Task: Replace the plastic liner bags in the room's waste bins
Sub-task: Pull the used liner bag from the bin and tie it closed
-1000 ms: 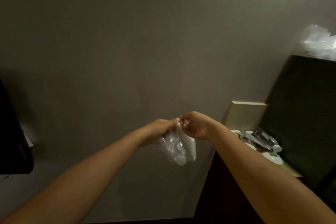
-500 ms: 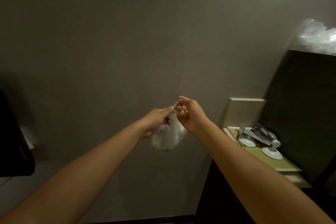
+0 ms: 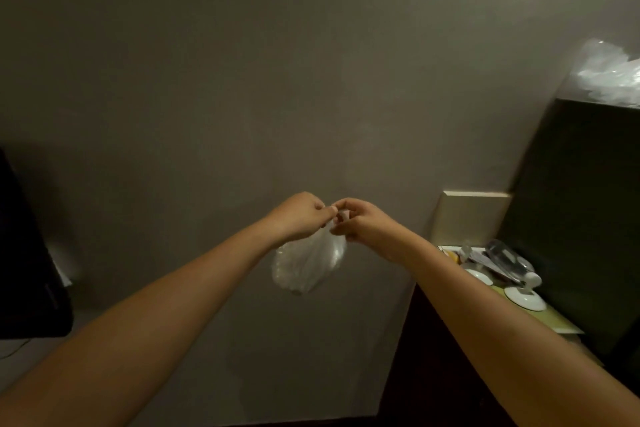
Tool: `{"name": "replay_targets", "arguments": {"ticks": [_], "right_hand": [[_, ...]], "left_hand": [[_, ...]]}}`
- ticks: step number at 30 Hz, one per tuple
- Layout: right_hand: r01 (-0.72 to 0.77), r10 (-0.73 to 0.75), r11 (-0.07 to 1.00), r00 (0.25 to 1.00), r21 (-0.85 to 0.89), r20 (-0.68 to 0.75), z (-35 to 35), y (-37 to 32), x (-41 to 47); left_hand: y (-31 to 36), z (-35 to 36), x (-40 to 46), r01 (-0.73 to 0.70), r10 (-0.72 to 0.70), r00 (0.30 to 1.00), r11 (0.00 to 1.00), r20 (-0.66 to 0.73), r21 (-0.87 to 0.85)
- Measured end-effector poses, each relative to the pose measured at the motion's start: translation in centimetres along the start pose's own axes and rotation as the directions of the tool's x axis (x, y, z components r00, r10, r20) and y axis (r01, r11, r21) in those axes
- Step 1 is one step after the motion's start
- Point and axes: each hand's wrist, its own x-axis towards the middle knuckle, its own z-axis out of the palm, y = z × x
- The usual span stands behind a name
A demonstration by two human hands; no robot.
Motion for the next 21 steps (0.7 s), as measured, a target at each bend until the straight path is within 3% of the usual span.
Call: {"name": "replay_targets", "arguments": {"ticks": [4,8,10,13,14,16,18,21], "right_hand": [[0.124,-0.132,0.987,0.989,-0.106,-0.071,0.3,-0.4,0.1],[0.171,-0.187,0.977,0.975,-0.13,-0.117,0.1,-0.8,0.0],[0.172,-0.186,0.977,0.977,-0.126,-0.108,0.0,-1.1,-0.2],[0.168,-0.177,0.98,0.981,-0.109,-0.077,-0.2,-1.2,-0.5],[0.167,-0.174,0.981,0.982,-0.103,-0.067,-0.3,-1.2,-0.6],[0.164,-0.167,0.984,0.984,-0.071,-0.052,-0.4,-1.3,-0.8],[0.161,-0.163,0.986,0.986,-0.041,-0.041,-0.5,-1.6,-0.9],[0.169,-0.169,0.985,0.986,-0.034,-0.004,-0.7,-2.2,-1.0]], "left_hand": [[0.1,-0.5,0.2,-0.072,0.071,0.997,0.978,-0.01,-0.197],[-0.2,-0.5,0.0,-0.111,0.109,0.994,0.862,-0.034,-0.494],[-0.1,-0.8,0.0,-0.104,0.094,0.994,0.773,-0.049,-0.625],[-0.4,-1.1,0.6,-0.006,-0.028,0.999,0.54,-0.025,-0.842],[-0.6,-1.1,0.8,-0.003,-0.047,0.998,0.504,-0.031,-0.864],[-1.1,-0.9,1.1,-0.044,-0.023,0.997,0.576,-0.07,-0.816],[-1.6,-0.6,0.9,-0.091,0.044,0.995,0.761,-0.089,-0.642],[-2.3,0.0,0.9,-0.115,0.135,0.991,0.881,0.011,-0.459]]}}
